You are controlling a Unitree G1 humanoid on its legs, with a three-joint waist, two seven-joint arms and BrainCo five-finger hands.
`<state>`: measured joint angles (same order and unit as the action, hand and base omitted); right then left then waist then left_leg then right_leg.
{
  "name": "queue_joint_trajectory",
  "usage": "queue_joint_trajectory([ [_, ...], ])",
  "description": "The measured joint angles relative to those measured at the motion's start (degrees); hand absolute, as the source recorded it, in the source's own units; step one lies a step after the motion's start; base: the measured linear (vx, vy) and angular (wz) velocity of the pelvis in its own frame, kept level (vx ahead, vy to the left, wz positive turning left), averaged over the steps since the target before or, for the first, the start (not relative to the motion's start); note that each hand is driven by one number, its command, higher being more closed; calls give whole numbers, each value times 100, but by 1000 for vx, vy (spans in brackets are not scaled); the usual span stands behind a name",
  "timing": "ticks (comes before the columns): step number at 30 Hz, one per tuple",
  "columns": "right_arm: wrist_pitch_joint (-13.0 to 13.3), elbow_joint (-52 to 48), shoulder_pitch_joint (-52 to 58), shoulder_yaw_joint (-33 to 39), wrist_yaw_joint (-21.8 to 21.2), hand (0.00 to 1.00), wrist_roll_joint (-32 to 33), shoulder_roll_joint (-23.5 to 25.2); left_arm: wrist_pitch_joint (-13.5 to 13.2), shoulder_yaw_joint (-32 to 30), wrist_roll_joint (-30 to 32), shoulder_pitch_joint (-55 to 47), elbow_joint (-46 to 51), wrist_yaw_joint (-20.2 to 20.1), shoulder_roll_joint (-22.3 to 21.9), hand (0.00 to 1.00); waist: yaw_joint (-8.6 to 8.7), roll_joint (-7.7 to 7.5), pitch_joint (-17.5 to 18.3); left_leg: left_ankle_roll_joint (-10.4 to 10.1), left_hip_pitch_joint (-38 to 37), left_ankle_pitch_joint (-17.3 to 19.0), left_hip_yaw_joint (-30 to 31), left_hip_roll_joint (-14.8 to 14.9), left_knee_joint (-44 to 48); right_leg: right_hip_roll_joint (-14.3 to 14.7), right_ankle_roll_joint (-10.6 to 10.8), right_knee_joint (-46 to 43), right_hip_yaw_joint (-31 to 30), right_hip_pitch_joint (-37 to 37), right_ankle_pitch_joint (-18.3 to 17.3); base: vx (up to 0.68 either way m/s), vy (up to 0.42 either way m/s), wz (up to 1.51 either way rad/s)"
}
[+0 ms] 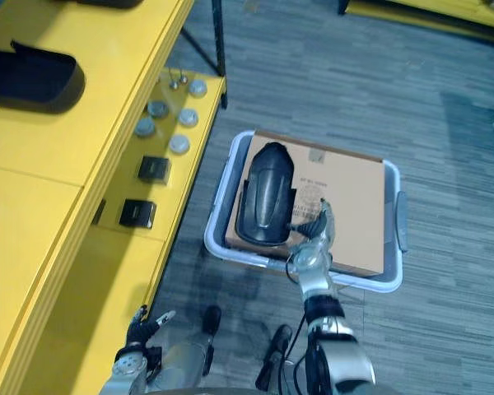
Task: Walk over and take plastic housings, then place them on the shelf
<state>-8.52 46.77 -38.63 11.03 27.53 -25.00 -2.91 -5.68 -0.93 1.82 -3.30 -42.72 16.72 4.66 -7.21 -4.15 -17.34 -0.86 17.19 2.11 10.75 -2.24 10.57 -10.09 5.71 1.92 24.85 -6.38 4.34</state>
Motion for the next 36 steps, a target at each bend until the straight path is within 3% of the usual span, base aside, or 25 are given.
queue_joint_trajectory([
  [2, -2, 199, -171, -34, -1, 0, 26, 15, -15, 34, -15, 2, 2, 8, 5, 0, -25, 3, -8, 14, 37, 60, -3, -8, 86, -4, 0, -10, -5, -6, 0, -20, 36, 0],
  [3, -20, 291, -270, -35, -1, 100, 30, 11, -39, 41, -19, 4, 9, 11, 5, 0, -37, 9, -12, 16, 82, 108, -5, -7, 164, -3, -5, -35, -13, -33, -4, -20, 37, -9],
  [8, -86, 743, -825, -90, 4, 100, 21, -215, -33, 82, -140, 213, -20, 96, 19, 0, -112, -21, -216, 19, 175, 141, -65, 13, 256, 6, -11, -78, -125, -141, -6, -38, 22, -8],
  [12, -109, 1053, -1157, -216, -333, 100, 16, -435, -25, 124, -173, 233, -43, 94, 46, 0, -106, -39, -232, 18, 198, 141, -75, 24, 272, 18, -15, -79, -147, -170, -5, -5, 0, -1],
  [17, -108, 1363, -1312, -268, -651, 100, 29, -282, -20, 141, -234, 239, -74, 80, 58, 0, -113, -43, -234, 7, 176, 149, -75, 28, 327, 26, -18, -78, -166, -111, -7, -2, 3, 1],
  [23, -100, 1483, -1278, -265, -731, 100, 31, -184, -19, 137, -243, 270, -118, 25, 72, 0, -133, -72, -245, 6, 112, 143, -51, 24, 288, 39, -121, -60, -199, -75, 41, -39, 13, -2],
  [29, -38, 1449, -1124, -268, -765, 100, 102, -177, 20, 137, -242, 374, -264, -46, 163, 0, -133, -210, -259, -38, -112, -59, 0, -20, -74, 17, -131, -26, -179, 14, 48, -45, 2, 5],
  [33, -49, 689, -706, -315, -748, 100, 142, -109, 37, 142, -248, 410, -287, -40, 150, 0, -105, -223, -251, -49, -196, -132, -9, -4, -222, 26, -149, 13, -192, 30, 65, 3, -7, -3],
  [36, -56, -380, -111, -533, -627, 100, 109, -56, 36, 202, -353, 302, -42, -4, 112, 0, 21, -243, -237, -48, -228, -132, -36, 27, -229, 24, -148, 17, -216, 56, 65, 6, -4, -2],
])
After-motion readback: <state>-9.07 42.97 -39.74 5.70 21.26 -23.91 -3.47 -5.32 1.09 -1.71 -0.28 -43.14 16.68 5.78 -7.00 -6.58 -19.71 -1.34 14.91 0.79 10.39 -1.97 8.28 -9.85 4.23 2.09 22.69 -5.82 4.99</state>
